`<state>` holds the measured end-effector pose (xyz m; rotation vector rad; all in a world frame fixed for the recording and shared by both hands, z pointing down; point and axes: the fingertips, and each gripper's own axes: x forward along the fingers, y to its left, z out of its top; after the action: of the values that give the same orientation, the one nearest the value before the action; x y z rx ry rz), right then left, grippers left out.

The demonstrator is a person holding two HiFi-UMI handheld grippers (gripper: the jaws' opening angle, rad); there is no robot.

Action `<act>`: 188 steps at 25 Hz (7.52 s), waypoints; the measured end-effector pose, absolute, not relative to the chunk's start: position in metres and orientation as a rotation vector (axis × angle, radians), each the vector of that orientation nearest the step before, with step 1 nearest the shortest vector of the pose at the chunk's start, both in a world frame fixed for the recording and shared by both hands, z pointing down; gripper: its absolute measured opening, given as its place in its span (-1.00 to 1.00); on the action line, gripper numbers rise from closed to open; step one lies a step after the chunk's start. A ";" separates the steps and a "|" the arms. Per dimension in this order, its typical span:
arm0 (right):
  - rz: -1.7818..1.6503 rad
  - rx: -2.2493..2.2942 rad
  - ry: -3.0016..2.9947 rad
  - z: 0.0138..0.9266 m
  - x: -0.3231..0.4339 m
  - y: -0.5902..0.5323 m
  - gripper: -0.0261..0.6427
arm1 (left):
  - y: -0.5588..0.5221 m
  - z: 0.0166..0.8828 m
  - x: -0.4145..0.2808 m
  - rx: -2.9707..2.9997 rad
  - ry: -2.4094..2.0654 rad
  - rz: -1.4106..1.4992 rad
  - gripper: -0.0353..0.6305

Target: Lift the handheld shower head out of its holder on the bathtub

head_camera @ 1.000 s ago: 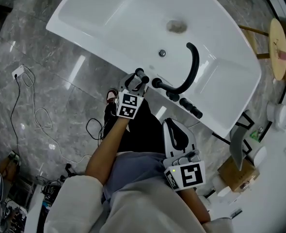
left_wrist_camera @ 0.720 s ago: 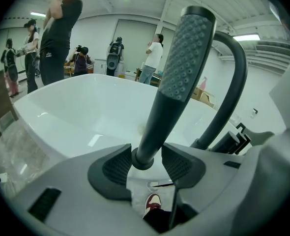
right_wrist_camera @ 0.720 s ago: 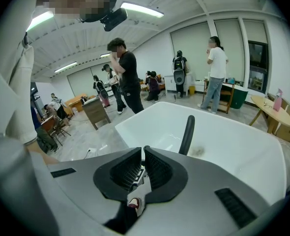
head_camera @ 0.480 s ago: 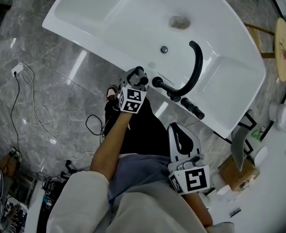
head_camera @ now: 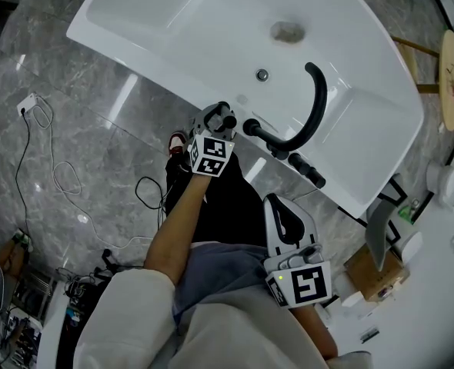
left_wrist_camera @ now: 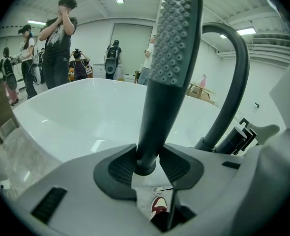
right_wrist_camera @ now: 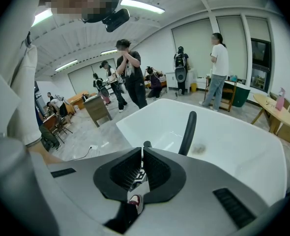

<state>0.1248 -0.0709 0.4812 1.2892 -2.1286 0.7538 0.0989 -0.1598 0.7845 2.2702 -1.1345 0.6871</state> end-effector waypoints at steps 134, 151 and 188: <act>0.320 1.685 -2.418 0.271 0.090 -0.026 -0.86 | -0.098 0.418 0.007 2.612 -0.876 0.296 -0.48; 0.276 1.723 -2.426 0.265 0.083 -0.028 -0.86 | -0.090 0.366 -0.007 2.626 -0.886 0.151 -0.48; 0.236 1.708 -2.532 0.229 0.072 -0.041 -0.87 | -0.091 0.291 -0.025 2.666 -0.897 -0.086 -0.48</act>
<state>0.0723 -0.0406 0.2289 1.7085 -2.5319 0.2357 -0.0252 -0.0909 0.2906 2.6660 -0.8968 -0.0860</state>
